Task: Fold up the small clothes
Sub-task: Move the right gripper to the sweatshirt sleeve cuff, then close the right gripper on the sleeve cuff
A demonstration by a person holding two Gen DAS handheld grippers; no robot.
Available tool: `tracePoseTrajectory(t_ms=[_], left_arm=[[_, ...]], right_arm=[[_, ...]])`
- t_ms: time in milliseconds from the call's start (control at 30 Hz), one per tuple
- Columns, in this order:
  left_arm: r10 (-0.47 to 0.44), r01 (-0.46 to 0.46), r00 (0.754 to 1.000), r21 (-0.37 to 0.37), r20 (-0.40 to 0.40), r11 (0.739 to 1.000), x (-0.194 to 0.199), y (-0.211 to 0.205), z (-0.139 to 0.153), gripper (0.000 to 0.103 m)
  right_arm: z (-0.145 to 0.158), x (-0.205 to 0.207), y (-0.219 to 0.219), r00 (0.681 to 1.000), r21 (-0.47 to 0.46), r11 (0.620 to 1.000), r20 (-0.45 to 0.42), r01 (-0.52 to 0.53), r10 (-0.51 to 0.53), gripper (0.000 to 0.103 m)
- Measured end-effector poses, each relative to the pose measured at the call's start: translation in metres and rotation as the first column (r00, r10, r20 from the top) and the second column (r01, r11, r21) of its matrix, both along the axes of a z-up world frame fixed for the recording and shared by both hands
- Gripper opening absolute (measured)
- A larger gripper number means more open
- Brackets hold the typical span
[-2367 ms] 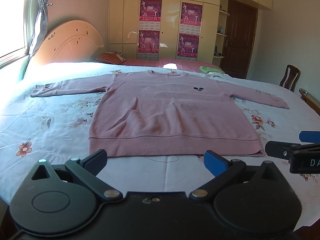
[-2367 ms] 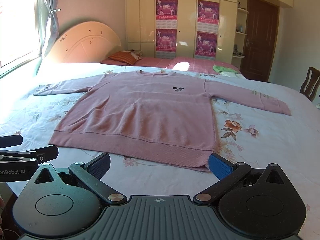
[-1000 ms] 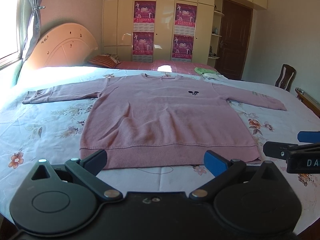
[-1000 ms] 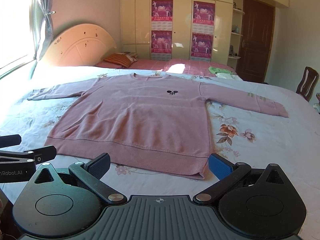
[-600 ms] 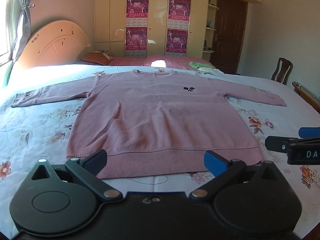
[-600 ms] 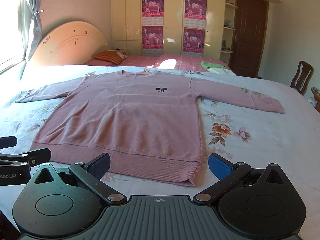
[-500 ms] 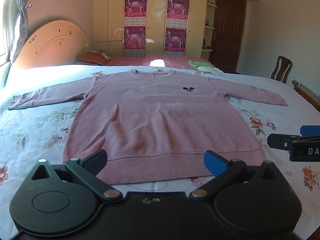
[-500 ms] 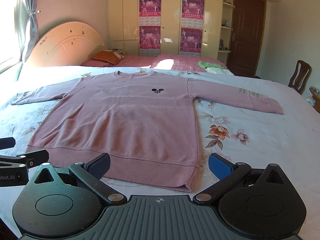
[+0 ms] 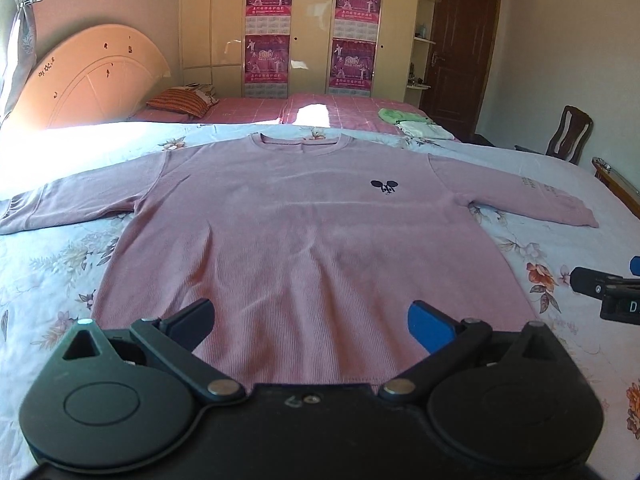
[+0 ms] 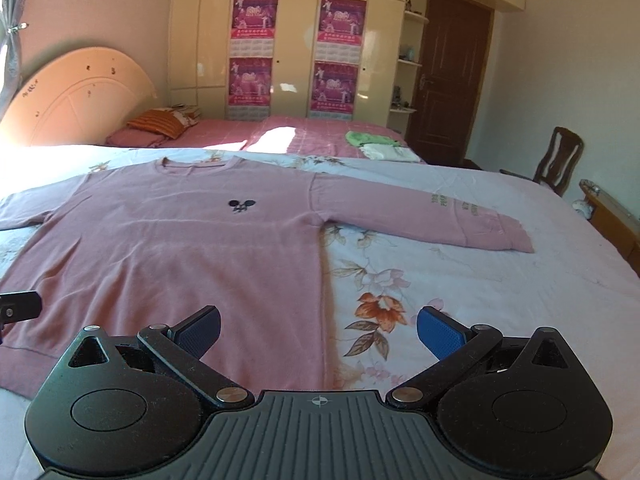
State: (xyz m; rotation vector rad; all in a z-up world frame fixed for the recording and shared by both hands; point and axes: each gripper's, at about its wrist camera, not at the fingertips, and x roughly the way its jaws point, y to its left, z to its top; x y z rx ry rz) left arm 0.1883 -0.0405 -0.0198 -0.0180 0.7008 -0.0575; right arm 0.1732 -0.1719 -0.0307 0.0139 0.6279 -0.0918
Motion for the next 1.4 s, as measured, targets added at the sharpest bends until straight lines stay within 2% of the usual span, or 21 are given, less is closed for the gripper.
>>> tracePoseTrajectory(t_ms=[100, 200, 300, 400, 467, 567, 733, 900, 933, 967, 1000, 1333, 1367, 1400], left_arm=[[0.020, -0.020, 1.000, 0.027, 0.018, 0.999, 0.019, -0.003, 0.001, 0.103], [0.010, -0.010, 1.000, 0.010, 0.005, 1.000, 0.042, -0.003, -0.002, 0.103], [-0.033, 0.031, 0.999, -0.043, -0.028, 0.999, 0.067, -0.004, -0.005, 0.103], [-0.019, 0.019, 1.000, -0.024, -0.015, 1.000, 0.085, -0.010, -0.009, 0.102], [-0.016, 0.015, 0.999, -0.044, -0.034, 0.999, 0.101, -0.011, -0.014, 0.095], [-0.014, 0.014, 0.998, -0.002, -0.063, 1.000, 0.125, -0.014, -0.025, 0.086], [0.033, -0.033, 0.999, 0.018, -0.039, 0.999, 0.158, -0.009, -0.035, 0.086], [0.076, -0.075, 0.996, 0.011, -0.055, 0.997, 0.179, -0.007, -0.042, 0.087], [0.082, -0.082, 0.995, 0.012, -0.058, 0.997, 0.181, -0.008, -0.044, 0.088], [0.085, -0.084, 0.994, 0.014, -0.063, 0.996, 0.182, -0.009, -0.047, 0.088], [0.084, -0.083, 0.994, 0.016, -0.071, 0.996, 0.182, -0.010, -0.049, 0.089], [0.132, -0.124, 0.983, 0.065, -0.129, 0.990, 0.186, 0.009, -0.071, 0.089], [0.134, -0.126, 0.982, 0.066, -0.130, 0.990, 0.188, 0.010, -0.072, 0.089], [0.137, -0.129, 0.982, 0.067, -0.131, 0.989, 0.189, 0.012, -0.072, 0.089]], right_arm=[[-0.001, 0.017, -0.022, 0.999, 0.068, 0.998, 0.037, 0.004, -0.006, 0.103], [-0.003, 0.042, -0.056, 0.996, 0.145, 0.986, 0.027, 0.079, -0.084, 0.103], [-0.005, 0.066, -0.096, 0.984, 0.223, 0.961, 0.036, 0.163, -0.175, 0.103], [-0.013, 0.092, -0.138, 0.973, 0.298, 0.932, 0.039, 0.205, -0.226, 0.103], [-0.023, 0.110, -0.166, 0.972, 0.372, 0.903, 0.005, 0.217, -0.236, 0.103], [-0.031, 0.127, -0.197, 0.958, 0.367, 0.891, -0.004, 0.267, -0.286, 0.103], [-0.049, 0.147, -0.241, 0.928, 0.382, 0.855, -0.020, 0.350, -0.371, 0.103], [-0.066, 0.157, -0.271, 0.903, 0.388, 0.830, -0.017, 0.402, -0.430, 0.102], [-0.068, 0.158, -0.276, 0.898, 0.388, 0.826, -0.013, 0.409, -0.439, 0.095], [-0.072, 0.160, -0.283, 0.894, 0.392, 0.819, -0.025, 0.420, -0.447, 0.071], [-0.076, 0.162, -0.290, 0.887, 0.396, 0.807, -0.044, 0.438, -0.459, 0.063], [-0.098, 0.150, -0.334, 0.828, 0.462, 0.717, -0.076, 0.522, -0.555, 0.060], [-0.099, 0.149, -0.338, 0.824, 0.470, 0.709, -0.076, 0.526, -0.561, 0.050], [-0.101, 0.150, -0.342, 0.818, 0.474, 0.701, -0.080, 0.534, -0.569, 0.045]])
